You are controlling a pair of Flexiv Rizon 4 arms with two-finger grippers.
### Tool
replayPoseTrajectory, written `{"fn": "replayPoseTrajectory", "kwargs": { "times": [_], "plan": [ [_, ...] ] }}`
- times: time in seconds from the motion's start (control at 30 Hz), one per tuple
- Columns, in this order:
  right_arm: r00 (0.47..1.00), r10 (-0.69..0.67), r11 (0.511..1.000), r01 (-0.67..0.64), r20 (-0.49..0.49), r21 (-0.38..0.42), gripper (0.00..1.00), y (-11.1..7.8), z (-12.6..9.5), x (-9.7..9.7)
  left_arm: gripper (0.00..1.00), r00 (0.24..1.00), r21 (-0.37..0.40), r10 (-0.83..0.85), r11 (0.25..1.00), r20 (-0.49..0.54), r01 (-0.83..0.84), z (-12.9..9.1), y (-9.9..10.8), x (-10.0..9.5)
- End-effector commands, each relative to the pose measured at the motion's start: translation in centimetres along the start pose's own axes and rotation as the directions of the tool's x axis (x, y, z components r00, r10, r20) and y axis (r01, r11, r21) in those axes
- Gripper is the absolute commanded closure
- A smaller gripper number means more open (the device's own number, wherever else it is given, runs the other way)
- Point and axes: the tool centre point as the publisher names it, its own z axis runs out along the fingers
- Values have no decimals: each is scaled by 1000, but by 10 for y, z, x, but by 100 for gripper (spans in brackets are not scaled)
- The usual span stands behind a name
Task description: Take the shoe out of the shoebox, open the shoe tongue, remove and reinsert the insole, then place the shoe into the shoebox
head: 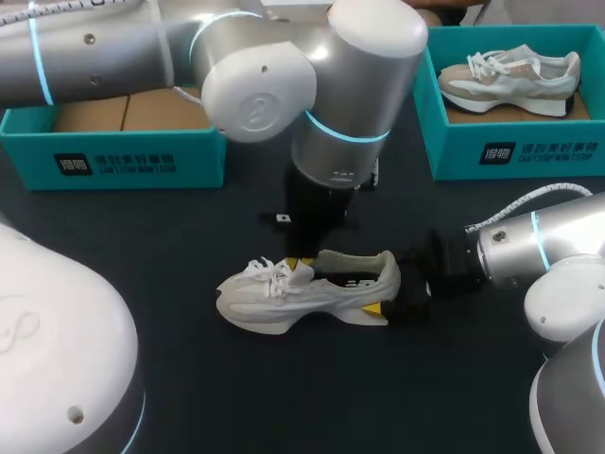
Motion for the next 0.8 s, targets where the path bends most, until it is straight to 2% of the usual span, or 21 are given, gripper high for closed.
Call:
{"fn": "replayPoseTrajectory", "kwargs": {
  "times": [0.03, 0.1, 0.37, 0.5, 0.8],
  "plan": [
    [1000, 1, 1000, -1, 3, 6, 100, -3, 6, 0, 100, 999, 86, 46, 995, -6, -45, 7, 11, -12],
    [1000, 1, 1000, -1, 3, 6, 100, -3, 6, 0, 100, 997, 107, 75, 991, 19, -76, 10, 14, -15],
    [1000, 1, 1000, -1, 3, 6, 100, -3, 6, 0, 100, 992, 89, 73, 993, 101, -82, 22, 9, -42],
    [1000, 1, 1000, -1, 3, 6, 100, -3, 6, 0, 100, 987, 86, 52, 994, 154, -66, 38, 5, -54],
    [1000, 1, 1000, -1, 3, 6, 100, -3, 6, 0, 100, 983, 40, -8, 999, 185, 1, 75, -1, -68]
  ]
}}
